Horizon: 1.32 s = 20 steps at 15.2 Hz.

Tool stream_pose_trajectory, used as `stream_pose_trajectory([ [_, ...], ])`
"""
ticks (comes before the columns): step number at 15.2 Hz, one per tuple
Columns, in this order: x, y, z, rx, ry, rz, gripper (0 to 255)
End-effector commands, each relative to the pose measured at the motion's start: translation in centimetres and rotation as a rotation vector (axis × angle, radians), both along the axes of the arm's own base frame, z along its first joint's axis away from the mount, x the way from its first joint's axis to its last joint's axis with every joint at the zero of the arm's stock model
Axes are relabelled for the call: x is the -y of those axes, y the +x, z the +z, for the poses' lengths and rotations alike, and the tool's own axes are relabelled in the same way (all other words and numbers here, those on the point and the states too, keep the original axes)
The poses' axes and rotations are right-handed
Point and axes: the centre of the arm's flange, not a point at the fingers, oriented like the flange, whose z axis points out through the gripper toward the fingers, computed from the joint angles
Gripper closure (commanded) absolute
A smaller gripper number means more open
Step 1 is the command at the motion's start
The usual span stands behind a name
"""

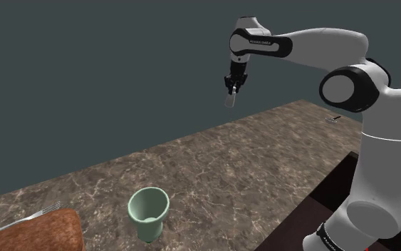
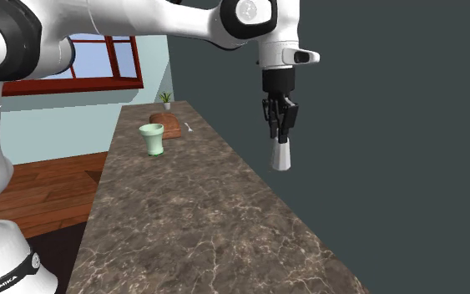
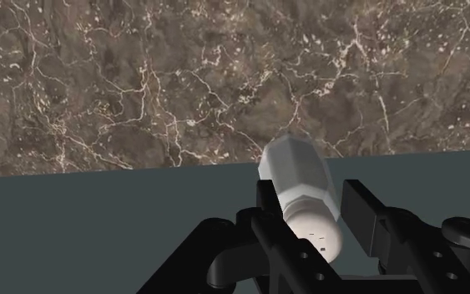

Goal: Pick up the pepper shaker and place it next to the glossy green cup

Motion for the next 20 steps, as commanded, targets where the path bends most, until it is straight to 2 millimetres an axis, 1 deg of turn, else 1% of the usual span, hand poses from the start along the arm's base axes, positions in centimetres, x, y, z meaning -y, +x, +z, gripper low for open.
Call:
stream_pose_trajectory([
  [1,0.0,0.0,1.1,0.0,0.0,0.0,255],
  [4,0.0,0.0,2.7,0.0,0.0,0.0,255],
  [5,0.0,0.0,2.8,0.0,0.0,0.0,255],
  [20,-18.2,-7.6,2.8,0.0,0.0,0.0,255],
])
